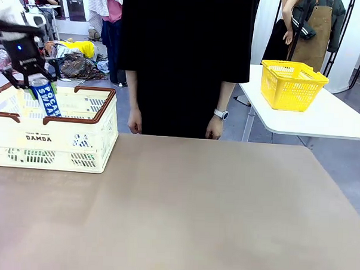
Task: Place the drinks into the Shopping basket.
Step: Pick up one drink and place it into the Shopping basket.
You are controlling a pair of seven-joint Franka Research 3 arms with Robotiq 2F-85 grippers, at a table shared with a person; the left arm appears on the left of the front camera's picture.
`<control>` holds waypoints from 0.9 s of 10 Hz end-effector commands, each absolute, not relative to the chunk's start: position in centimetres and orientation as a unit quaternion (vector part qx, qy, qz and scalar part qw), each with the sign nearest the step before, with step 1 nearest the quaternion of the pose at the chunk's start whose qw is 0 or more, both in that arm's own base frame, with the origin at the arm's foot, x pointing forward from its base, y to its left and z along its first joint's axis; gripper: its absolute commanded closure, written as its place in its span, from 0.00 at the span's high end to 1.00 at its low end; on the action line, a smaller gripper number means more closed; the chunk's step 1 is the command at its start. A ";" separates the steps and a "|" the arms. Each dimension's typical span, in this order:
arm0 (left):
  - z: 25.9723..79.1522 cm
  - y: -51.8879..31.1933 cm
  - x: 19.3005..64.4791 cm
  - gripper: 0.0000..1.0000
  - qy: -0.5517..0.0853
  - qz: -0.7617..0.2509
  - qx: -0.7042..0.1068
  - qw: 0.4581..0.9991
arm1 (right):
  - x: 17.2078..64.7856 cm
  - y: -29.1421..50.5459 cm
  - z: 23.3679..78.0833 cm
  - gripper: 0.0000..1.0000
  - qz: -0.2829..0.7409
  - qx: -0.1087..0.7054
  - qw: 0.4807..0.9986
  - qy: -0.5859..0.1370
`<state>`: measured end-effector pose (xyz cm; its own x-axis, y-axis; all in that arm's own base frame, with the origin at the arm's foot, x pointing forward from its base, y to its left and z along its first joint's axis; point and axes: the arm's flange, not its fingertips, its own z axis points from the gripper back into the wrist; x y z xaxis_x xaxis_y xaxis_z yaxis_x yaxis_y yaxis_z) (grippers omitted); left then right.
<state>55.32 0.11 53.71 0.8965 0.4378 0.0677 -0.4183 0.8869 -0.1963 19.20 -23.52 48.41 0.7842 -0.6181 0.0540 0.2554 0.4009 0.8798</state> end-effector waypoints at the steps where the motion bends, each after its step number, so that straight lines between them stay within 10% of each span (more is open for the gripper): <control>1: 52.1 0.7 54.9 0.00 -0.072 0.219 -0.126 0.965 | 19.3 -23.6 48.5 1.00 -0.258 0.480 0.814 -0.199; 9: 50.3 0.2 55.9 0.00 -0.057 0.226 -0.108 0.966 | 19.3 -23.6 48.5 1.00 -0.258 0.480 0.814 -0.199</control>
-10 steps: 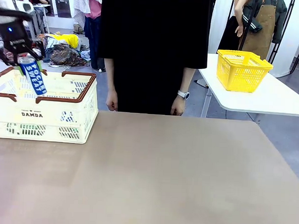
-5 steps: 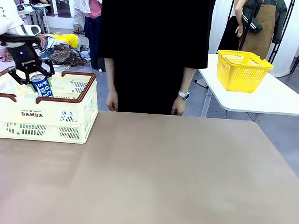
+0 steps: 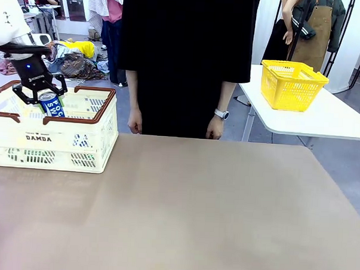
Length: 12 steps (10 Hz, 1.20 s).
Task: Place the drinks into the Shopping basket.
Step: Pick up one drink and place it into the Shopping basket.
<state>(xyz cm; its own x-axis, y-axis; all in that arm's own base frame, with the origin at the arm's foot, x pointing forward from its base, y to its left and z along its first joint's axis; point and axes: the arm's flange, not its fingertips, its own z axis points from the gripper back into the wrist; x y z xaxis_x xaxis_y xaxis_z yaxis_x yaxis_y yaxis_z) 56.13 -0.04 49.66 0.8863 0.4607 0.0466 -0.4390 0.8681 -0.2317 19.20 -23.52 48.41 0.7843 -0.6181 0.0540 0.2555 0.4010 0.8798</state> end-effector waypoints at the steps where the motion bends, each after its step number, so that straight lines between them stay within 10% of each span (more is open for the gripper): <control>1: 49.6 0.0 56.1 0.00 -0.050 0.233 -0.108 0.965 | 19.3 -23.6 48.5 1.00 -0.258 0.480 0.814 -0.199; 12: 44.4 0.4 62.6 0.00 -0.012 0.141 0.000 0.990 | 19.3 -23.6 48.5 1.00 -0.258 0.480 0.814 -0.199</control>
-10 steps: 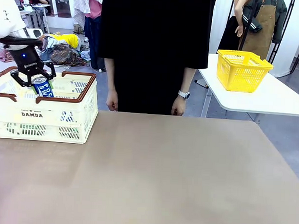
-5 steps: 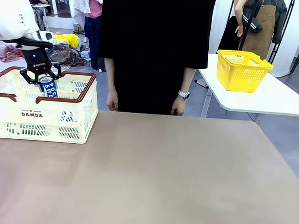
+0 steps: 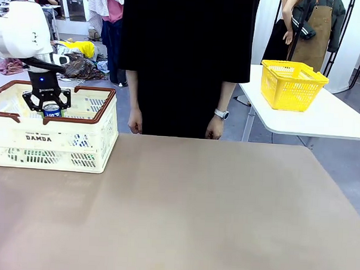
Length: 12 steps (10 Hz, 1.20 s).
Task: Place the drinks into the Shopping basket.
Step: Pick up one drink and place it into the Shopping basket.
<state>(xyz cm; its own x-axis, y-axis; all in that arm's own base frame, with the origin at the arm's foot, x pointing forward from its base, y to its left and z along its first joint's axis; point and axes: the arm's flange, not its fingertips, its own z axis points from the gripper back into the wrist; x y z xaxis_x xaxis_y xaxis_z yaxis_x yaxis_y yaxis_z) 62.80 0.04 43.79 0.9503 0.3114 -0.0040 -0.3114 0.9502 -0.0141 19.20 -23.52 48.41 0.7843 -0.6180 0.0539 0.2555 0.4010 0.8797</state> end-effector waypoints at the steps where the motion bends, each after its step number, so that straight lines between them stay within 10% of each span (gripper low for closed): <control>1: 44.0 0.3 62.5 0.00 -0.013 0.135 -0.004 0.991 | 19.3 -23.6 48.5 1.00 -0.258 0.480 0.814 -0.199; 3: 43.3 0.2 62.6 0.00 -0.003 0.132 0.005 0.991 | 19.3 -23.6 48.5 1.00 -0.258 0.480 0.814 -0.199; 4: 43.2 0.1 62.7 0.16 0.000 0.132 0.003 0.991 | 19.3 -23.6 48.5 1.00 -0.258 0.480 0.814 -0.199; 5: 43.1 0.1 62.7 0.72 0.007 0.135 0.005 0.991 | 19.3 -23.6 48.5 1.00 -0.258 0.480 0.814 -0.199; 6: 43.1 0.1 62.8 1.00 0.009 0.130 0.002 0.991 | 19.3 -23.6 48.5 1.00 -0.258 0.480 0.814 -0.199; 12: 48.1 0.4 59.4 1.00 -0.033 0.090 -0.066 0.993 | 19.3 -23.6 48.5 1.00 -0.258 0.480 0.814 -0.199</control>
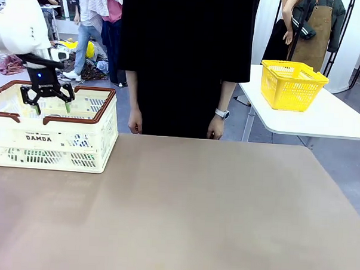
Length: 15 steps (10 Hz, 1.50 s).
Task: Place the drinks into the Shopping basket.
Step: Pick up one drink and place it into the Shopping basket.
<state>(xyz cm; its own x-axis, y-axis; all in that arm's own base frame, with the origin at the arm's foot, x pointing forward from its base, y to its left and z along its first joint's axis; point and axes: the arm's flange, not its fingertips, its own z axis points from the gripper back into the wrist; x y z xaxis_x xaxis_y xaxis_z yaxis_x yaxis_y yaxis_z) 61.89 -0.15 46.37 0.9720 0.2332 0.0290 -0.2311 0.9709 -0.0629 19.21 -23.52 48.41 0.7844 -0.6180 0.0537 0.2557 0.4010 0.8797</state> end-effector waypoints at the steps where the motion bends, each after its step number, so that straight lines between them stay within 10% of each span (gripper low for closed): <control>1: 51.3 0.4 57.5 1.00 -0.047 0.057 -0.119 0.990 | 19.3 -23.6 48.5 1.00 -0.258 0.480 0.814 -0.199; 6: 61.2 2.9 45.3 1.00 -0.067 -0.064 -0.473 0.876 | 19.3 -23.6 48.5 1.00 -0.258 0.480 0.814 -0.199; 15: 53.5 7.6 37.6 1.00 -0.010 -0.175 -0.585 0.792 | 19.3 -23.6 48.5 1.00 -0.258 0.480 0.814 -0.199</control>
